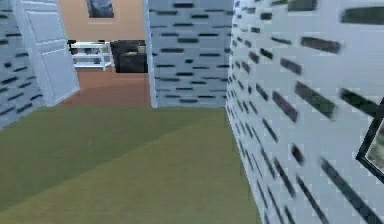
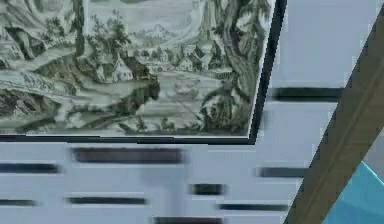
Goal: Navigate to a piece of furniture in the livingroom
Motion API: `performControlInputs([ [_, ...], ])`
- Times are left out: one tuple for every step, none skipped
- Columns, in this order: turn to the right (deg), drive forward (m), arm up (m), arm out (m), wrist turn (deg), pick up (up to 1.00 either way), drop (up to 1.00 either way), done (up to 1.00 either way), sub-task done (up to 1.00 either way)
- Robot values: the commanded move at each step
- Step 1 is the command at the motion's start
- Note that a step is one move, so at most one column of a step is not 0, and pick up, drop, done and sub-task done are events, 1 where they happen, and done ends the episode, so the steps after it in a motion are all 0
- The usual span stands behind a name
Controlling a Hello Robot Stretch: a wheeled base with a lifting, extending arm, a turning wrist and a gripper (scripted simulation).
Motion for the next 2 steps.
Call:
performControlInputs([
  [-39.0, 0.0, 0.0, 0.0, 0.0, 0.0, 0.0, 0.0, 0.0],
  [0.0, 1.0, 0.0, 0.0, 0.0, 0.0, 0.0, 0.0, 0.0],
])
